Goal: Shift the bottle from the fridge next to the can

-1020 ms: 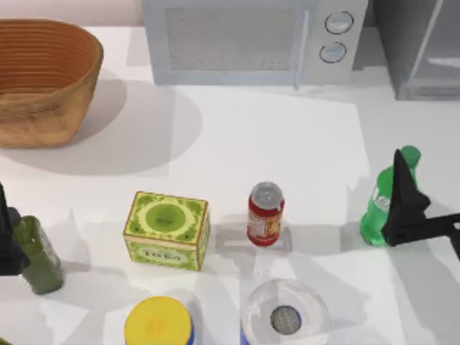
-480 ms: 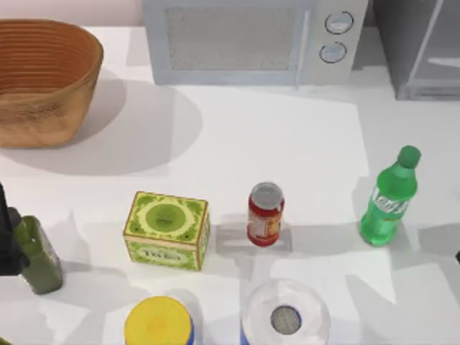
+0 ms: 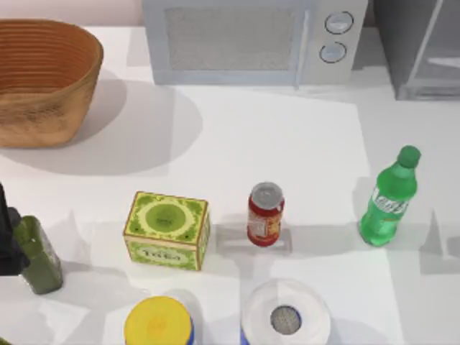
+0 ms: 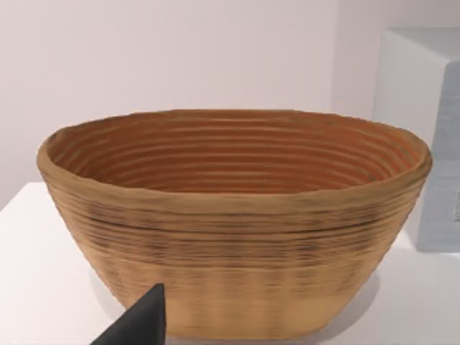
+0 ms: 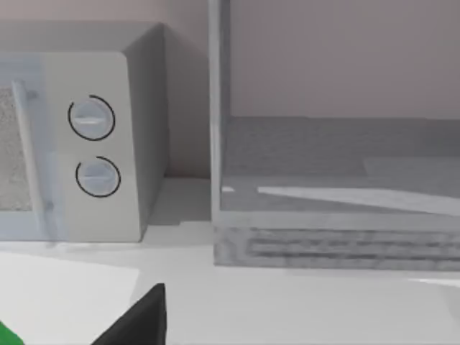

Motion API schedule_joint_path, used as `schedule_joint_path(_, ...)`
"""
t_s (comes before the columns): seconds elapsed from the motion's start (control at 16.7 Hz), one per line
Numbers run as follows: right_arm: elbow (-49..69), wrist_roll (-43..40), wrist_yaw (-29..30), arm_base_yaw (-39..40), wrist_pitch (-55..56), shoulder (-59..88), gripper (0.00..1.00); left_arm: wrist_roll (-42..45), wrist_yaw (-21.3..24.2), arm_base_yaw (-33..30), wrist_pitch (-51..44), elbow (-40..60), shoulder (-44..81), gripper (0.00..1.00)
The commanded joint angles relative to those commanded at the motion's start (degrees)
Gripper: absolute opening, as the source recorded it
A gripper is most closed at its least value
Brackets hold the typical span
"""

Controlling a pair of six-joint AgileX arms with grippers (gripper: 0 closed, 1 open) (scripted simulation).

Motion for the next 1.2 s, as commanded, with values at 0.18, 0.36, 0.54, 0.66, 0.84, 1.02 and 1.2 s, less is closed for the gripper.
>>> schedule_joint_path(0.18, 0.3, 0.1, 0.4, -0.8, -1.6, -1.5, 1.00, 0.0, 0.0, 0.0, 0.0, 0.0, 0.0, 1.00)
schedule_joint_path(0.36, 0.1, 0.0, 0.4, -0.6, -1.5, -1.4, 1.00, 0.0, 0.0, 0.0, 0.0, 0.0, 0.0, 1.00)
schedule_joint_path(0.54, 1.4, 0.0, 0.5, -0.7, -3.5, -2.9, 1.00, 0.0, 0.0, 0.0, 0.0, 0.0, 0.0, 1.00)
schedule_joint_path(0.66, 3.9, 0.0, 0.5, -0.7, -7.8, -5.9, 1.00, 0.0, 0.0, 0.0, 0.0, 0.0, 0.0, 1.00)
schedule_joint_path(0.84, 9.2, 0.0, 0.4, -0.7, -18.7, -12.4, 1.00, 0.0, 0.0, 0.0, 0.0, 0.0, 0.0, 1.00)
schedule_joint_path(1.02, 15.6, 0.0, 0.3, -0.7, -33.7, -20.2, 1.00, 0.0, 0.0, 0.0, 0.0, 0.0, 0.0, 1.00)
schedule_joint_path(1.2, 22.2, -0.2, 0.2, -0.8, -50.1, -28.3, 1.00, 0.0, 0.0, 0.0, 0.0, 0.0, 0.0, 1.00)
